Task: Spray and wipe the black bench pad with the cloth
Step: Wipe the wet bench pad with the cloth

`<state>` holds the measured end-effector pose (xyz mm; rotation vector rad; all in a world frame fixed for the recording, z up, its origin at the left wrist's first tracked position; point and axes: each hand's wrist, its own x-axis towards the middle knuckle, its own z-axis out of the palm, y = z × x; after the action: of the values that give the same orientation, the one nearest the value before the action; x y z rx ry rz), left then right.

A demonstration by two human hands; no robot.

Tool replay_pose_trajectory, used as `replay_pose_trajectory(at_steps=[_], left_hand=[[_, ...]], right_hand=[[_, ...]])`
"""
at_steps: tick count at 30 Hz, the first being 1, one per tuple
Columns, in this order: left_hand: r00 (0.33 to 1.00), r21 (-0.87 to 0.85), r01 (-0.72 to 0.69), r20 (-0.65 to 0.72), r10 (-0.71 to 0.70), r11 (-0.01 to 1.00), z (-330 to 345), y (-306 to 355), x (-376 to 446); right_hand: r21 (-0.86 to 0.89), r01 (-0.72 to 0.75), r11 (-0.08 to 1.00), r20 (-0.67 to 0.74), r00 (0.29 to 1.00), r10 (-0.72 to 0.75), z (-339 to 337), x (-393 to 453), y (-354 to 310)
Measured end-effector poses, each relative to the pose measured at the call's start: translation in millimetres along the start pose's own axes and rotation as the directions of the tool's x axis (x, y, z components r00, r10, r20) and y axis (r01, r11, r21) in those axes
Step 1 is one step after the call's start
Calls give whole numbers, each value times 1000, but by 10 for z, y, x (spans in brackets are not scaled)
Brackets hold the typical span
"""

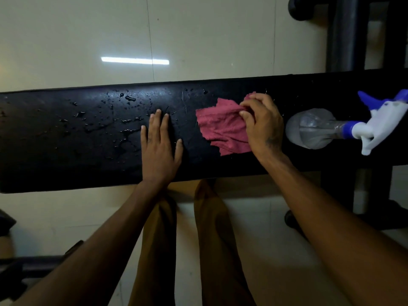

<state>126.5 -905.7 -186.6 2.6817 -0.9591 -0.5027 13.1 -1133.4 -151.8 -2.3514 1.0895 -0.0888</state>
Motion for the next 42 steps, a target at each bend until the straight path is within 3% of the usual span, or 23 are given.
replay_pose_trajectory(at_steps=[12,18,20,25,29,37,42], left_hand=[[1000,-19,-13,-10,13,1000,-27,-17,5],[1000,-21,-21,4,21,1000,-34,-41,10],[1000,-14,-22,9,22,1000,-35,-45,8],[1000,-15,-23,1,23,1000,-42,-26,2],[999,-15,-33,-8,33,999,-38,-34,4],[997,-9,-51,-62,50,999,66,-86,-17],[996,-6,-74,-57,74,997,66,-111,-16]], right_hand=[[-29,-58,998,-11,998,57,-117,129,-49],[66,-216,974,-170,960,224,-258,121,-35],[65,-237,969,-156,957,245,-224,104,-40],[-137,-93,986,-1,996,94,61,-160,-135],[-314,-28,949,183,979,90,322,-358,-11],[-458,18,889,131,990,48,516,-431,50],[-445,191,875,251,964,-83,550,-653,100]])
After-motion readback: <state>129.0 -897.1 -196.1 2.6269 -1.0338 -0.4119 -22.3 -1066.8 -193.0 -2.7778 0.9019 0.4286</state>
